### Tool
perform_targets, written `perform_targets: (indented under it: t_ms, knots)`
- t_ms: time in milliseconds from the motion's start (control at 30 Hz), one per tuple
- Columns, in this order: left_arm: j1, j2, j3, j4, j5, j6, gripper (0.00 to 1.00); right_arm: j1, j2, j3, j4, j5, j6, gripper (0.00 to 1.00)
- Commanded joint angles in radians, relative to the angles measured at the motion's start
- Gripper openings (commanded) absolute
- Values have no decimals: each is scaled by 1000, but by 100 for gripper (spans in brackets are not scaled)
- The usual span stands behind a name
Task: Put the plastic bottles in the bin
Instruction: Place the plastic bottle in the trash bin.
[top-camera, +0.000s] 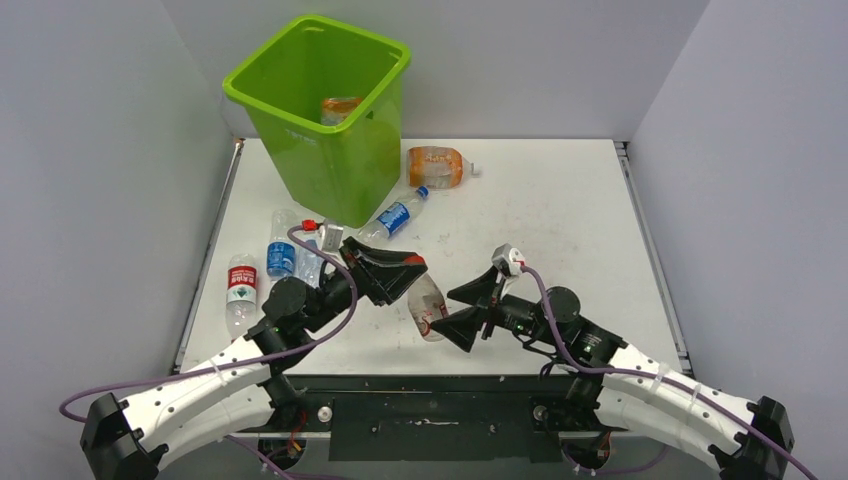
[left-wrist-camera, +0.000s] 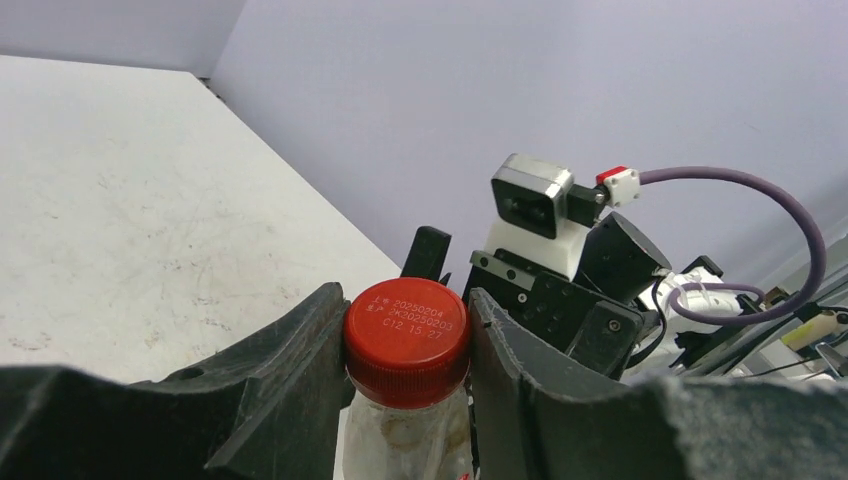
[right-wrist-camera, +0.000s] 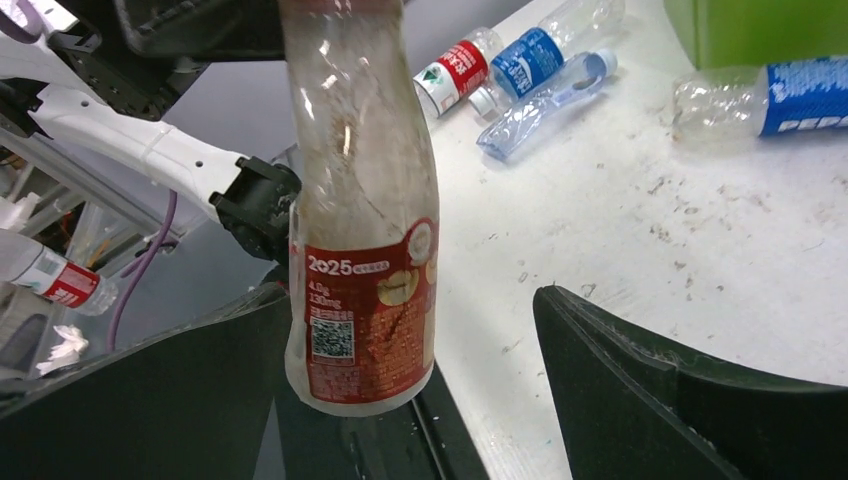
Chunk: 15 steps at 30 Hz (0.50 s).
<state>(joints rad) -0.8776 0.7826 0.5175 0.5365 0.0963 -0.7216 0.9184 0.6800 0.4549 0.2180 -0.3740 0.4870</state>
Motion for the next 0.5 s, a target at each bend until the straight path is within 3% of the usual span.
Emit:
perform_targets:
  t_ms: [0, 67, 267, 300, 333, 400, 467]
  knots:
    - [-3, 2, 14, 98, -40, -25, 0, 11, 59, -12, 198, -22, 82, 95]
    - [-3, 6, 15, 101, -37, -36, 0, 14, 101, -4, 226, -21, 86, 97]
    - [-5, -6, 19, 79, -34, -56, 0, 35, 170, 3, 276, -13, 65, 46]
    - [-4, -8, 25, 64, -33, -62, 9, 39, 171, 5, 268, -9, 49, 39]
    - [-4, -10, 30, 46, -28, -66, 32, 46, 169, 9, 255, -1, 31, 34]
    - [-3, -12, 47, 13, -12, -72, 59, 53, 162, 26, 210, 18, -18, 29]
    - [-1, -7, 74, -32, 13, -74, 69, 64, 156, 50, 150, 39, -80, 25]
